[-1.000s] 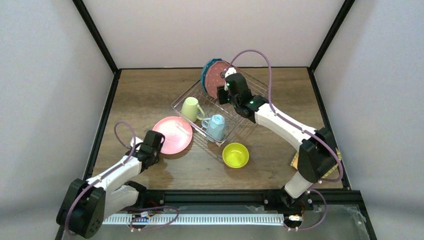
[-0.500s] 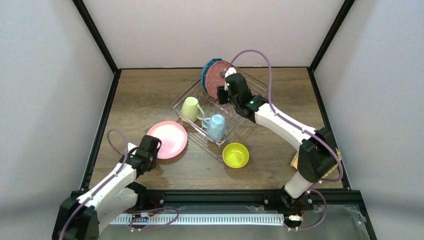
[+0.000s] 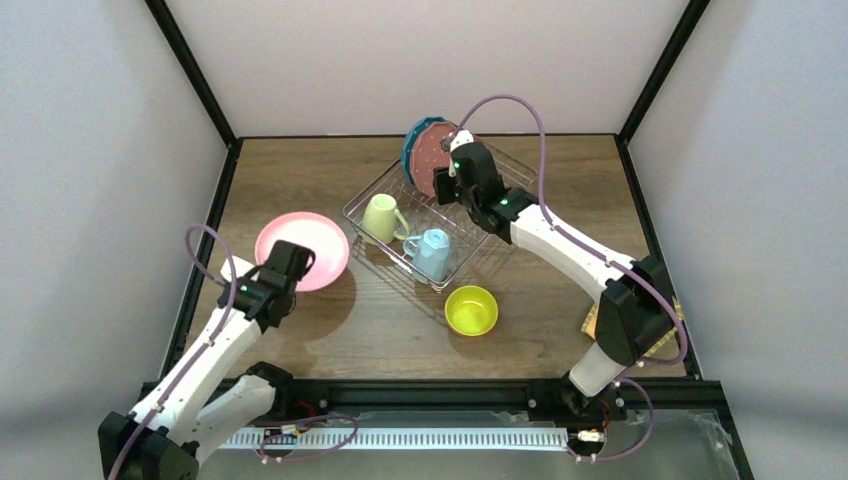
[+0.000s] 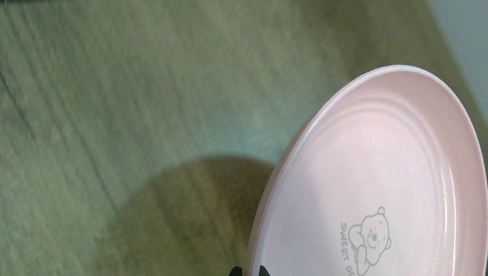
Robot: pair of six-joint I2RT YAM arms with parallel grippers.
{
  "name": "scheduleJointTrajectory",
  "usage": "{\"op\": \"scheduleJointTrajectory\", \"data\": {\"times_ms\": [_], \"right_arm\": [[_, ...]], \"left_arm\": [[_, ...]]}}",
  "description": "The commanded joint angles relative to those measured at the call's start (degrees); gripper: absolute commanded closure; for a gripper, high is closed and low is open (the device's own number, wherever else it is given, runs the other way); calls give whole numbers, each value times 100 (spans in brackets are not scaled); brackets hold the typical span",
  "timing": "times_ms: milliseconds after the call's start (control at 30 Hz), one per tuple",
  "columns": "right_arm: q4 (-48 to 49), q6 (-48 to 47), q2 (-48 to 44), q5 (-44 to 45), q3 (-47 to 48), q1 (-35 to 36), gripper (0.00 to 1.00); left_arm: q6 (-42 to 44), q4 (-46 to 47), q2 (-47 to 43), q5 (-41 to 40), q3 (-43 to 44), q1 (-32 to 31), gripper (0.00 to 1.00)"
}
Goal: Load the mixed dishes into the dish rack
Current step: Grab the plate from the center of the board, then insert the plate into the dish rack.
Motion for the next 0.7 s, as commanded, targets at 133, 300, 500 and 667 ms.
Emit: {"op": "scheduleJointTrajectory", "data": {"times_ms": [133, 300, 500, 667], "right_arm": [[91, 101, -230, 386, 254, -30, 1], [220, 795, -399, 84, 182, -643, 1], [464, 1582, -435, -583, 61, -1483, 2], [575, 1979, -320, -737, -1, -1771, 2]], "left_arm": [[993, -361, 787, -1606, 1509, 16, 97], [1820, -274, 1285, -2256, 2402, 16, 97], [3344, 424, 1879, -2914, 3372, 14, 97], [5174, 1935, 2054, -2835, 3602, -38, 97]]}}
